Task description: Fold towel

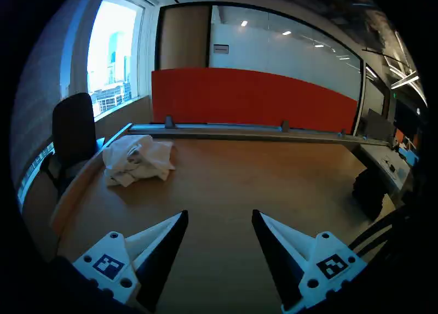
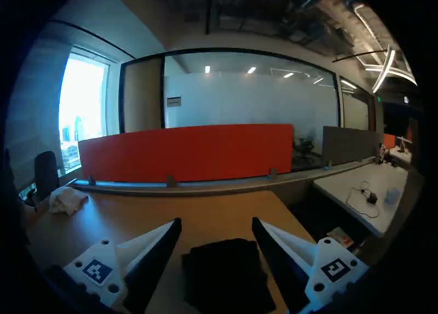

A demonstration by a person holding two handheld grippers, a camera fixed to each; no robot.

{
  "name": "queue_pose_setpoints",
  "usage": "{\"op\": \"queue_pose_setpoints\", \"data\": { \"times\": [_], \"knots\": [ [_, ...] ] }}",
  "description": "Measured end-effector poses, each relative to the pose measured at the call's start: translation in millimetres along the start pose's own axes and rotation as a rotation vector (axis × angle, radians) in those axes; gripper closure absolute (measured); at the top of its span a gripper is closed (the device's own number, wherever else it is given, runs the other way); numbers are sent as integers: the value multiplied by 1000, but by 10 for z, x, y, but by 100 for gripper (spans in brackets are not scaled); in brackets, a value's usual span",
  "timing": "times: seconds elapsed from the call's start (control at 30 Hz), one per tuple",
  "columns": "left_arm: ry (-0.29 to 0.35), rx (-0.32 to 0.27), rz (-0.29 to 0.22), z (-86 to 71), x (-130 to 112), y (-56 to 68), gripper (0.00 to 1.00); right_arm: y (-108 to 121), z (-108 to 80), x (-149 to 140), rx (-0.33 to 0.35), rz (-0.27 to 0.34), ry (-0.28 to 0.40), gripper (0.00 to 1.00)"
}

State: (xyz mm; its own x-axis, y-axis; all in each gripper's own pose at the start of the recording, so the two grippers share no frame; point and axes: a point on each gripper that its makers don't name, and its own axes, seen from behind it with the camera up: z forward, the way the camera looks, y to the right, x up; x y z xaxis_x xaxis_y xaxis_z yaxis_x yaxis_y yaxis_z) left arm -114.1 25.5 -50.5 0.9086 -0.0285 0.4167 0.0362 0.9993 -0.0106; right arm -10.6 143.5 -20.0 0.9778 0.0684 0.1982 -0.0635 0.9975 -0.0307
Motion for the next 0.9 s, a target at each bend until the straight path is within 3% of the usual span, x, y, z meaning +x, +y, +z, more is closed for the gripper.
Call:
{"op": "queue_pose_setpoints", "data": {
  "times": [0.2, 0.5, 0.9],
  "knots": [
    [99, 34, 12, -20, 342, -97, 14, -126, 49, 120, 5, -14, 21, 1],
    [202, 39, 31, -15, 760, -132, 14, -532, 127, 344, 37, -38, 63, 1],
    [270, 27, 19, 18, 1007, -182, 14, -1173, 211, 515, 61, -46, 91, 1]
  ]
}}
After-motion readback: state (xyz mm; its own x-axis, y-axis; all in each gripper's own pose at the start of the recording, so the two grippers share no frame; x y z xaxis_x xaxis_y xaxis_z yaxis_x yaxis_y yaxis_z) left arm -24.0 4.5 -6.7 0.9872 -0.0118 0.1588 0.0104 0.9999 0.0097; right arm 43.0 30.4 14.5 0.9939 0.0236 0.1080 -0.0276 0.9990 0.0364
